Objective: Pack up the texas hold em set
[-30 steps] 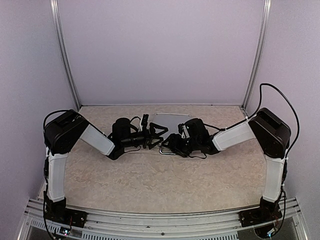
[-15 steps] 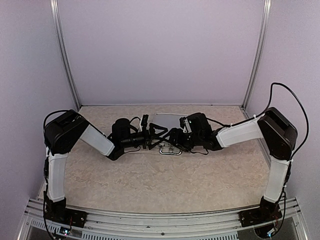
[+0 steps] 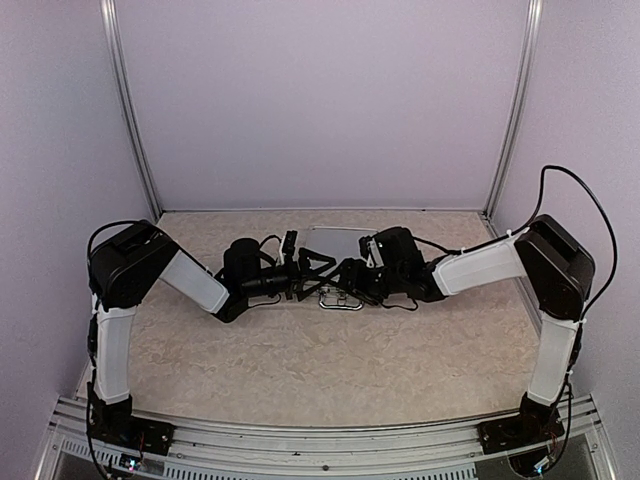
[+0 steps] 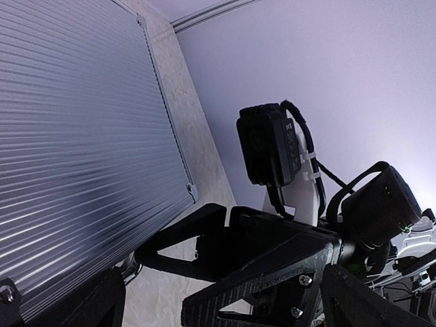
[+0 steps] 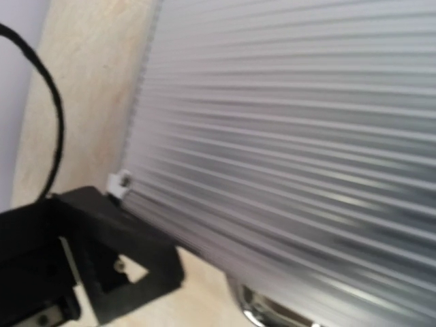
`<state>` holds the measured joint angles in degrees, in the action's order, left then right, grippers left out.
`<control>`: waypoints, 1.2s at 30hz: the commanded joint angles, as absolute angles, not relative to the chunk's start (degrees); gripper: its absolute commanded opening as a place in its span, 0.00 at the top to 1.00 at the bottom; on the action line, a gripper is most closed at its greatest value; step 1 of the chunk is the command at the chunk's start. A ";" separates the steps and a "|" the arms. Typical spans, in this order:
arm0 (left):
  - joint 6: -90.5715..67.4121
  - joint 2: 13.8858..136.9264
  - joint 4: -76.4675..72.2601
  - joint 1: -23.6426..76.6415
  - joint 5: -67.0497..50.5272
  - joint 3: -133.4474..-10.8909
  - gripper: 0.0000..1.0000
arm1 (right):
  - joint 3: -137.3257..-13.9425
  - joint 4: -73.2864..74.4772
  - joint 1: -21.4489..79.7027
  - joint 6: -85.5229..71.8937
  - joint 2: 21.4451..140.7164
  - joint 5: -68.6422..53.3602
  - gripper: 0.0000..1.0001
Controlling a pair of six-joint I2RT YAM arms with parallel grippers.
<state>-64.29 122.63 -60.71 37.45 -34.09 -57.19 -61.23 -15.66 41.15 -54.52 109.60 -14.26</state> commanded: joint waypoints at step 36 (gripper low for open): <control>-65.12 123.92 -60.07 37.62 -34.02 -56.07 0.01 | -62.41 -8.34 43.80 -58.00 113.40 -11.75 0.33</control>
<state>-64.34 122.63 -60.86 37.47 -34.06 -57.12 -65.39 -8.12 43.42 -54.50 114.45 -10.39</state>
